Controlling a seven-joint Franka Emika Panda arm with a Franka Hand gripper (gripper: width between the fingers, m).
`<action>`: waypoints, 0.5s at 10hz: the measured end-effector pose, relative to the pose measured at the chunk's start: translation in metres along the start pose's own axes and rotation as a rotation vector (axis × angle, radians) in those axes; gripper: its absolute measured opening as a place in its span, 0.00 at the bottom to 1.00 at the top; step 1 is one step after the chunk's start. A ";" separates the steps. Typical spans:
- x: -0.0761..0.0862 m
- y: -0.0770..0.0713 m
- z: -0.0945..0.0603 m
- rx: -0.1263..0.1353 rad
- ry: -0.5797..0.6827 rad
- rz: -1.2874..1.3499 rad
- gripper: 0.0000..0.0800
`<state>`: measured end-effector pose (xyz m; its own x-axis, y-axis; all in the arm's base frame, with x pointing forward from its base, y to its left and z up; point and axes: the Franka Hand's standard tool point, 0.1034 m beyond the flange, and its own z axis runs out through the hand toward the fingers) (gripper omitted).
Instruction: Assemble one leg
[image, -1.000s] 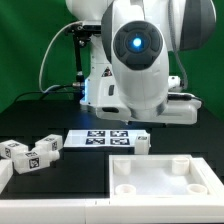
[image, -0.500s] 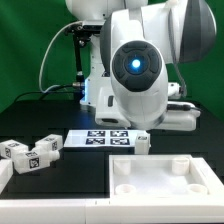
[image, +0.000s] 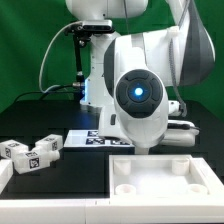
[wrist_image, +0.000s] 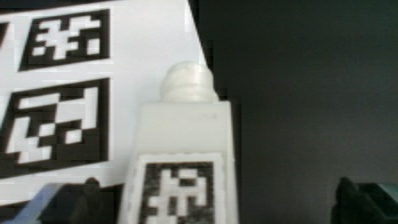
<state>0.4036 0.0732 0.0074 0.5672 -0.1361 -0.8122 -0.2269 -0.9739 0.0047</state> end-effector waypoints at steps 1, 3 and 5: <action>0.000 0.000 0.001 -0.001 -0.004 0.003 0.78; 0.000 0.000 0.001 -0.001 -0.004 0.002 0.61; 0.000 0.000 0.001 -0.001 -0.004 0.002 0.36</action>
Offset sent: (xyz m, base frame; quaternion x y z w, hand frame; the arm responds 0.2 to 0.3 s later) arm 0.0000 0.0000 0.0000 0.0000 0.0000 0.0000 1.0000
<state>0.4026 0.0734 0.0065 0.5637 -0.1373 -0.8145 -0.2271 -0.9738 0.0070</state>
